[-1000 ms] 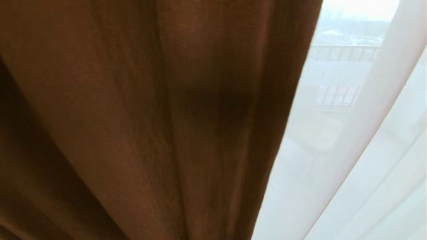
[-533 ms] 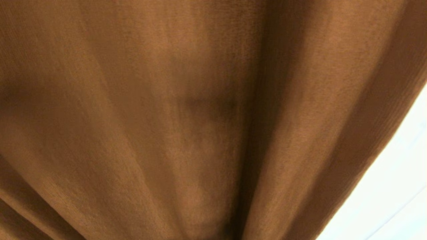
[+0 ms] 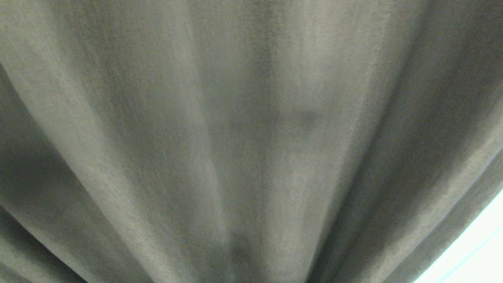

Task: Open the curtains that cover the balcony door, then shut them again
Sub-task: Close the outer curtains on both sides

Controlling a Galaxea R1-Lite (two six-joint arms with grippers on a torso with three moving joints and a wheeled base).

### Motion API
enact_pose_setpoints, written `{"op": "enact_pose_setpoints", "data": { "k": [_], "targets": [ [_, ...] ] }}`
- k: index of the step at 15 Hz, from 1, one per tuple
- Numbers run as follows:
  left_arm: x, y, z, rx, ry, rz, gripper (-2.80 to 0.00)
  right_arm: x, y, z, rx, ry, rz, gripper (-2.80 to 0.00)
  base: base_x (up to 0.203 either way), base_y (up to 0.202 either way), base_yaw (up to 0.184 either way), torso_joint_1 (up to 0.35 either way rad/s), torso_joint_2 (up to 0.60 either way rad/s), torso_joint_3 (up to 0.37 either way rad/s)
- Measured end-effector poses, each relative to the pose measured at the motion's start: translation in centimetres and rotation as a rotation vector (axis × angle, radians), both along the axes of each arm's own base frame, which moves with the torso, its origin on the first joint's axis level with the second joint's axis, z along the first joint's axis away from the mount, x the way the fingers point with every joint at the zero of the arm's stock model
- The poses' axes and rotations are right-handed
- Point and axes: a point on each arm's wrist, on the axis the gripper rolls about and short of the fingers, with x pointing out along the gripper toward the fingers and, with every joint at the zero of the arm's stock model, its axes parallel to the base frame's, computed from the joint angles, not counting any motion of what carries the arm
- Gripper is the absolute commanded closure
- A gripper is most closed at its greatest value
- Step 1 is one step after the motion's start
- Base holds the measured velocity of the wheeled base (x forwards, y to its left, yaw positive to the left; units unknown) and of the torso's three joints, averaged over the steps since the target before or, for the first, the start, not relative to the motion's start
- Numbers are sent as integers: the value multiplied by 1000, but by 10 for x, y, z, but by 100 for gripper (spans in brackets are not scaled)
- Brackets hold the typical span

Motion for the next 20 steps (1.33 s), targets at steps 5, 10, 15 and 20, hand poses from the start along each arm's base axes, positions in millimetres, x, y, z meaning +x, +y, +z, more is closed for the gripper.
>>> {"op": "enact_pose_setpoints", "data": {
  "k": [5,10,15,20],
  "targets": [
    [-7,-2,-38,38,26,28,-280,0,0,0,0,0,0,0,0,0,0,0,0,0],
    [-24,2,-65,100,72,47,0,0,0,0,0,0,0,0,0,0,0,0,0,0],
    [-34,6,-68,93,29,28,0,0,0,0,0,-1,0,0,0,0,0,0,0,0],
    [-38,7,-76,132,-6,76,0,0,0,0,0,0,0,0,0,0,0,0,0,0]
  ]
}}
